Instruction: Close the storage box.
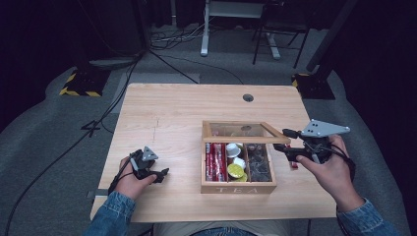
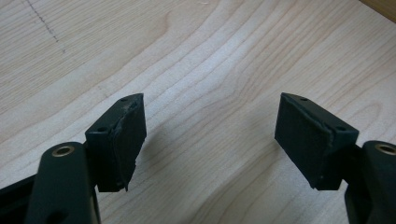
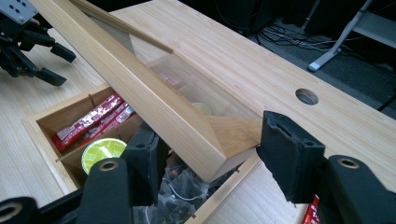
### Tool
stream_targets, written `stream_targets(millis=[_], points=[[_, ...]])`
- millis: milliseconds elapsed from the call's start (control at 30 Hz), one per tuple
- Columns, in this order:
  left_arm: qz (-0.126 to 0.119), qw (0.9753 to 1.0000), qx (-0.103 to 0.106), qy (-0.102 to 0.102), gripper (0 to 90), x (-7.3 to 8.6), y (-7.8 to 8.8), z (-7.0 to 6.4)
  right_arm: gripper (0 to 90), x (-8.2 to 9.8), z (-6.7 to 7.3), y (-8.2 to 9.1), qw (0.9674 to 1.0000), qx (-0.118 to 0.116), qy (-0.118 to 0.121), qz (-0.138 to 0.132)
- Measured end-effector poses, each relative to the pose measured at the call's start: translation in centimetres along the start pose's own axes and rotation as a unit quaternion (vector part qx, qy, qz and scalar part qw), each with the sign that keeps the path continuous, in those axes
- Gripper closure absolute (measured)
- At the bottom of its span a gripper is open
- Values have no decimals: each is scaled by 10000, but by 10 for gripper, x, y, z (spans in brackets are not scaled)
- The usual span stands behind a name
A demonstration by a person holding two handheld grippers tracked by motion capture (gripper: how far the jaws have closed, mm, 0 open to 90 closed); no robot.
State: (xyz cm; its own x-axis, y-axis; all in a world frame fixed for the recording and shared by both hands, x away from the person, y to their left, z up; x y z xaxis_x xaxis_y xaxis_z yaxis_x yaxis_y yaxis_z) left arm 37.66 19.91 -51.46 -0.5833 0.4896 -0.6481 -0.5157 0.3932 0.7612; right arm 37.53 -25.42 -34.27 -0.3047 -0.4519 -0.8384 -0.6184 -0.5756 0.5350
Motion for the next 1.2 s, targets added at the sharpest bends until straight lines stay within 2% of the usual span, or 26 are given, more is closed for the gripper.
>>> stream_targets(millis=[467, 700, 933, 1200], points=[[17, 10000, 6, 18, 253, 1, 0, 0, 417, 21, 11, -2, 9999, 63, 69, 74], [16, 10000, 8, -4, 253, 1, 0, 0, 407, 37, 20, -4, 9996, 96, 157, 199], [35, 10000, 26, 21, 253, 1, -1, -1, 397, 48, 24, -5, 9995, 54, 119, 276], [64, 10000, 32, 39, 251, 2, -2, -2, 382, 60, 29, -8, 9986, 42, 191, 492]])
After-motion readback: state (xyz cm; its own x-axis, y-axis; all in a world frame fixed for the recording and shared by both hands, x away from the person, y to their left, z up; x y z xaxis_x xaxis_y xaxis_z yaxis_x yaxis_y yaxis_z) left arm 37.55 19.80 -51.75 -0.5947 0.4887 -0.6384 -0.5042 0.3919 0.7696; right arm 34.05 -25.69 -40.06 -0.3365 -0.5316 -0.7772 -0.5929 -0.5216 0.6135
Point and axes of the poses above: each handheld gripper's, and its own axes: y roughly backward along the jaws, x roughly out of its underside, z roughly to its left, the point moved 3 cm from there along -y, roughly forward along the jaws, and after that the axes turned 1 degree about -y, right-handed, at the moved point
